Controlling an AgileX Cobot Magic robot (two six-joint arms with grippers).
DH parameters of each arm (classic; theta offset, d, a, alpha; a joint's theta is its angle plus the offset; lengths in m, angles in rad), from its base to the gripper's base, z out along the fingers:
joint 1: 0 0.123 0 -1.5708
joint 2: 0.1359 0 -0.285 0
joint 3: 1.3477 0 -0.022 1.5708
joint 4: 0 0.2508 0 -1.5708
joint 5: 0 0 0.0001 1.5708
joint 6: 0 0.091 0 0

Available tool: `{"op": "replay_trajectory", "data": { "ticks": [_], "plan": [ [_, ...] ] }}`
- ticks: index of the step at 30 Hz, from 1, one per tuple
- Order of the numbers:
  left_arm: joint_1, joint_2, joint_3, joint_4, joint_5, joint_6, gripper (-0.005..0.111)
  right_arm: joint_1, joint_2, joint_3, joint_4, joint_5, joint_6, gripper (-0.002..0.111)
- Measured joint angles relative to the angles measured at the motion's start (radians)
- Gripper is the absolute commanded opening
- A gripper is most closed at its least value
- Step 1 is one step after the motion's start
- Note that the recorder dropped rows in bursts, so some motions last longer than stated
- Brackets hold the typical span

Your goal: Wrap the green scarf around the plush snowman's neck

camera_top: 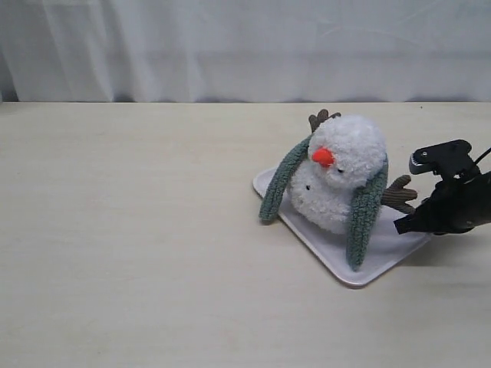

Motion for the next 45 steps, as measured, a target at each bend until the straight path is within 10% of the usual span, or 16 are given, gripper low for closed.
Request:
{"op": "replay_trajectory", "data": {
  "ticks": [16,24,45],
  "plan": [
    [0.0,0.0,0.0,0.0,0.0,0.0,0.0,0.113,0.089,-0.097,-0.003,-0.109,-0.518,0.004],
    [0.0,0.0,0.0,0.0,0.0,0.0,0.0,0.114,0.015,-0.095,0.001,-0.082,-0.363,0.045],
    [0.0,0.0,0.0,-0.001,0.0,0.0,0.0,0.088,-0.42,-0.095,0.007,0.208,-0.049,0.045]
  ]
}}
